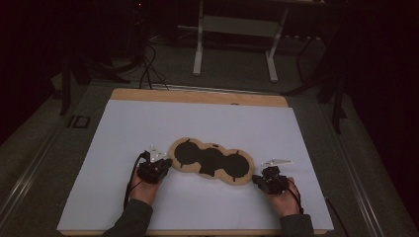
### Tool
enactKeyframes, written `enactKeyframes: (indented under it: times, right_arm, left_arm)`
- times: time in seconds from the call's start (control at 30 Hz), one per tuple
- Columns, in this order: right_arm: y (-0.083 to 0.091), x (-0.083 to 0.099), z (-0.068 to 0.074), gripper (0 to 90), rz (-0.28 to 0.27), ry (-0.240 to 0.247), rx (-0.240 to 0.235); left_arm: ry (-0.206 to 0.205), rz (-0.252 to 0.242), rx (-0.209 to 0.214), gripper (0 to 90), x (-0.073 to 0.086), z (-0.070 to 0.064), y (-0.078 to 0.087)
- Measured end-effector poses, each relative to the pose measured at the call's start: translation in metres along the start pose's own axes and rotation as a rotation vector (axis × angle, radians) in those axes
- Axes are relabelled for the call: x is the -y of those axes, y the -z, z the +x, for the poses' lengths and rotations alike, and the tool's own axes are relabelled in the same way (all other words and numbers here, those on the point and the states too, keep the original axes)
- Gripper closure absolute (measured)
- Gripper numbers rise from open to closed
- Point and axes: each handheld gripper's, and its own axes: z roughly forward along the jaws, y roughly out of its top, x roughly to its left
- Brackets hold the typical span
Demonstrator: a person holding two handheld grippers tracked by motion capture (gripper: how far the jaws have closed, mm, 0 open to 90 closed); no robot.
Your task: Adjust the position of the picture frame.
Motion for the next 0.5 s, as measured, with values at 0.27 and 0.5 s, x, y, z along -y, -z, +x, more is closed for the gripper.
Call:
enactKeyframes:
  times: [0.27, 0.5]
  right_arm:
    - [-0.005, -0.005, -0.004, 90.0, -0.018, -0.026, -0.002]
    - [-0.013, -0.014, -0.01, 90.0, -0.033, -0.037, -0.006]
  left_arm:
    - [0.041, 0.016, -0.038, 85.8, 0.001, 0.01, -0.002]
    - [0.074, 0.021, -0.031, 84.4, 0.0, 0.021, -0.002]
